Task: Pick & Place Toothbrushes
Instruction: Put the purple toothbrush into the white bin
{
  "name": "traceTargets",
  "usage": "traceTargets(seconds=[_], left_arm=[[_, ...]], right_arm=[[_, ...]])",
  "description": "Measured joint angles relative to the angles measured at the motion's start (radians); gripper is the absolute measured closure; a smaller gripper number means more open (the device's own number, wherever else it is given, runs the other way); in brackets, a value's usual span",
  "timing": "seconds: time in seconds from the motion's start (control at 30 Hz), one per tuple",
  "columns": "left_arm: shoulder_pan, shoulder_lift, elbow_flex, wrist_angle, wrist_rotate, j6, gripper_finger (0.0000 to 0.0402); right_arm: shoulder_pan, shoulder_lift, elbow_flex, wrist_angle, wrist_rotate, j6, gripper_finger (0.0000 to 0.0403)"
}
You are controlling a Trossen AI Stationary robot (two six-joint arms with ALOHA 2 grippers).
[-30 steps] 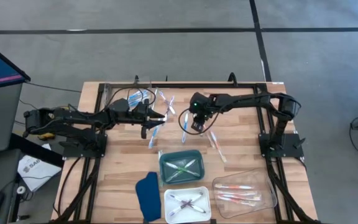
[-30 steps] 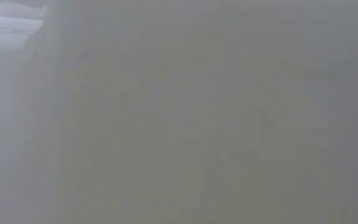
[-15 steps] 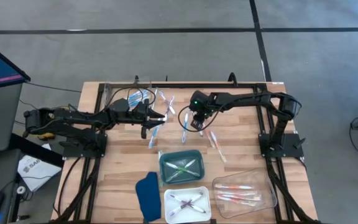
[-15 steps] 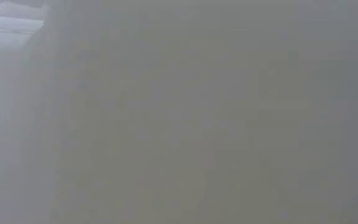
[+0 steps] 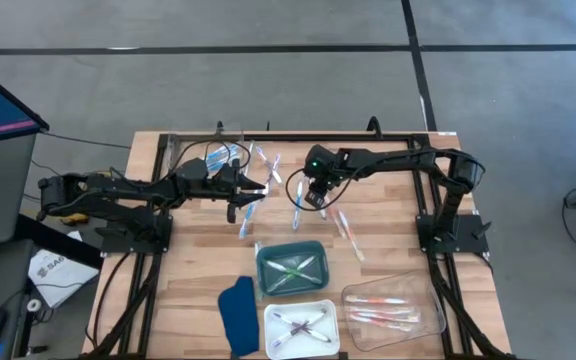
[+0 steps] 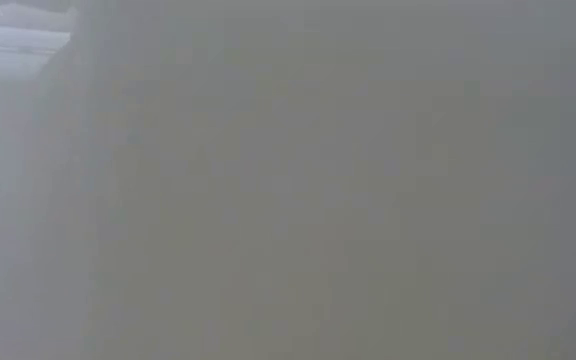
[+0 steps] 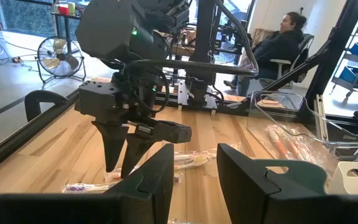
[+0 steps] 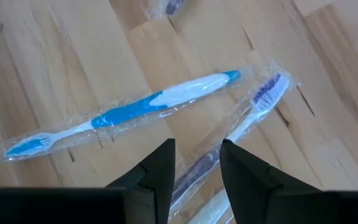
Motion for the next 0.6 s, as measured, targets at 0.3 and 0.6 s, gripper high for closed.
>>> traceTargets(seconds=[0.3,0.6], left_arm=[[0.000,0.000,0.000,0.000,0.000,0.000,0.0286],[-0.006,0.000,0.000,0.005,0.002,0.000,0.0286]], right_arm=[[-0.004,0.030,-0.002,-0.029,0.018,0.067,0.0283],[-0.017,0.048,0.001,-0.045,0.015,0.087,0.0283]])
